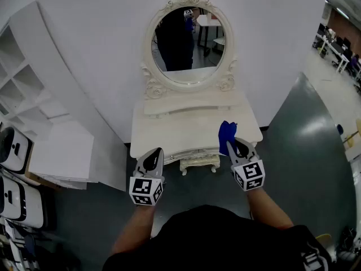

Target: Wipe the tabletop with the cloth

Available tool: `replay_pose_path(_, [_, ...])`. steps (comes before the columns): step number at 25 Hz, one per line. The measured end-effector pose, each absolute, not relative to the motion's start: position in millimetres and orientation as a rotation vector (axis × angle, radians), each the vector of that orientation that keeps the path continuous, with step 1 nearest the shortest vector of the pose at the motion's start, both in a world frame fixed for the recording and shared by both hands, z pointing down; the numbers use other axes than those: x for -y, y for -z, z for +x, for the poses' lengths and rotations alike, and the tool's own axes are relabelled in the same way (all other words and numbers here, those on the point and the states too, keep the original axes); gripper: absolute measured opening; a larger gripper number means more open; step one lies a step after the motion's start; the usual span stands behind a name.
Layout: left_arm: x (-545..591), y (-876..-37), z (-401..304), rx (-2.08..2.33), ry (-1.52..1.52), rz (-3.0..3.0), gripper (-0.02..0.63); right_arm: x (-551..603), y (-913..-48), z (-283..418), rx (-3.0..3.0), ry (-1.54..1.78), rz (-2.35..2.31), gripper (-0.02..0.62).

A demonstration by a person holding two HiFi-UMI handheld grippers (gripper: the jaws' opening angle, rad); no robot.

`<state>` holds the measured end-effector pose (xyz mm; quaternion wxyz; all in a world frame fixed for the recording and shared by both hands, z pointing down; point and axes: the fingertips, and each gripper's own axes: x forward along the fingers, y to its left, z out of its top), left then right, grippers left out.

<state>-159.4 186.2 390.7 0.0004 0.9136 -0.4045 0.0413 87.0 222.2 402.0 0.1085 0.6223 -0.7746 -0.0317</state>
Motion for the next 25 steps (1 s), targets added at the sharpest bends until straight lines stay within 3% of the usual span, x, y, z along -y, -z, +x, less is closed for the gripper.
replay_pose_path(25, [-157.1,-402.0,-188.7,1.162,-0.156,2.918,0.011,-190.2,-410.8,59.3,2.257,0.039,1.871,0.041])
